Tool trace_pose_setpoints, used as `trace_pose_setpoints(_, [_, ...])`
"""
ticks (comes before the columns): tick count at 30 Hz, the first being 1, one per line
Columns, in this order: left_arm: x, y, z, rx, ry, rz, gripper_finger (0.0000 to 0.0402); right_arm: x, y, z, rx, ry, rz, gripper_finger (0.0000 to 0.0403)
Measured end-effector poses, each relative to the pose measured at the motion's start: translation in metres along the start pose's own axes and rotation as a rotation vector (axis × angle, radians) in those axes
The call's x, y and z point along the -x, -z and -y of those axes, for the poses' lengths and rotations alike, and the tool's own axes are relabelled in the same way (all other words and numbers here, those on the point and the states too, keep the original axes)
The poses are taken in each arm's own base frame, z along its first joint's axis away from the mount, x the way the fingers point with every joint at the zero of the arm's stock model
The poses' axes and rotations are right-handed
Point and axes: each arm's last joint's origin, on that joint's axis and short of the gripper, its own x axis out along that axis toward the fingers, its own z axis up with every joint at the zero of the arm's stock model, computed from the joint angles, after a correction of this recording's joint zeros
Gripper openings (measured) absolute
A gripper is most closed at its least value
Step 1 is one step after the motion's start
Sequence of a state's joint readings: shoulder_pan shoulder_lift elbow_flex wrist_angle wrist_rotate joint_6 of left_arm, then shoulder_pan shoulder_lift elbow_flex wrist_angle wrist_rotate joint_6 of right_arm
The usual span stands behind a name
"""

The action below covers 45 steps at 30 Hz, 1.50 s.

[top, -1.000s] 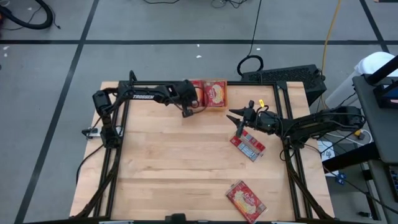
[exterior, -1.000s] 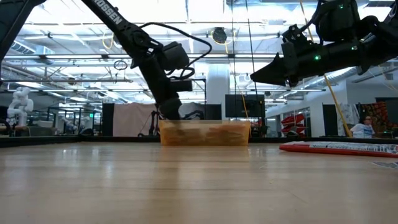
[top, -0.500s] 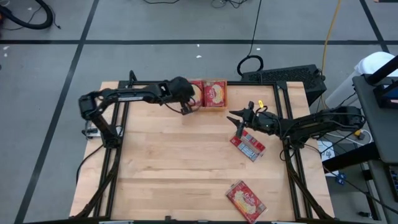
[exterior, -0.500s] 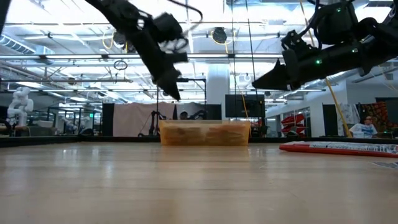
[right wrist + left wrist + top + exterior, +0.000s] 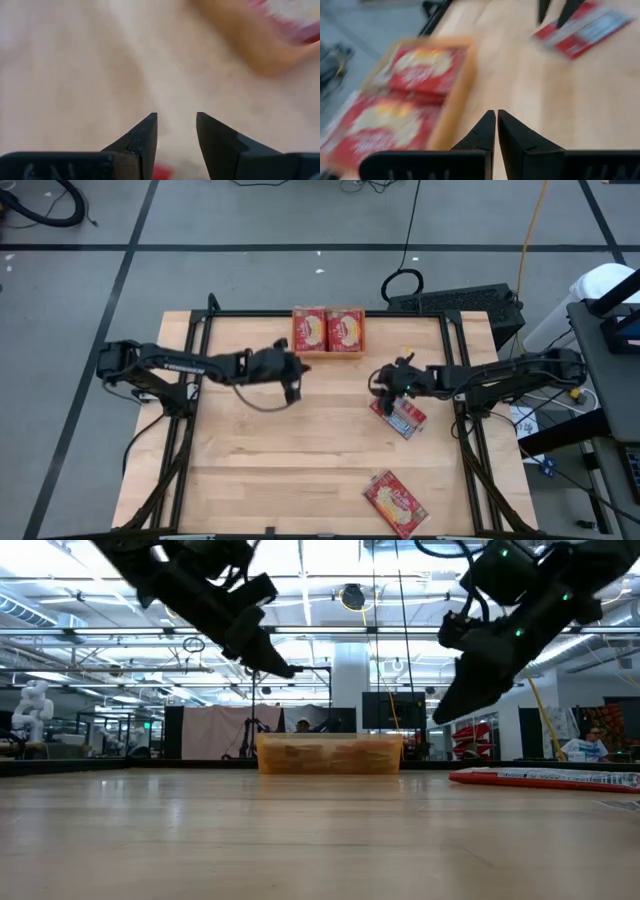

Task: Sort popcorn bags into baskets
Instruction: Put the popcorn pack into the orange bin

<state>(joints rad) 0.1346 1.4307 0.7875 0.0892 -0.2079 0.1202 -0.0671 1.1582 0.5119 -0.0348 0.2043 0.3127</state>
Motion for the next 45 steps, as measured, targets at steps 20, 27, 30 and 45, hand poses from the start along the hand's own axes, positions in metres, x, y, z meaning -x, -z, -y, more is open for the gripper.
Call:
trace_pose_setpoints(20, [0.011, 0.021, 0.055, -0.012, 0.148, 0.173, 0.0024, 0.041, 0.066, -0.070, -0.155, -0.131, -0.417, 0.0185])
trace_pose_setpoints(27, [0.011, 0.021, 0.055, -0.008, 0.149, 0.172, 0.0024, 0.057, 0.086, -0.069, -0.174, -0.047, -0.557, 0.0177])
trace_pose_setpoints(30, [0.010, 0.021, 0.053, -0.021, 0.138, 0.171, 0.0024, 0.062, 0.090, -0.069, -0.136, -0.040, -0.572, 0.0176])
trace_pose_setpoints(45, [0.004, 0.034, 0.037, -0.013, 0.090, 0.096, 0.0024, 0.072, 0.104, -0.059, 0.261, 0.079, -0.510, 0.0176])
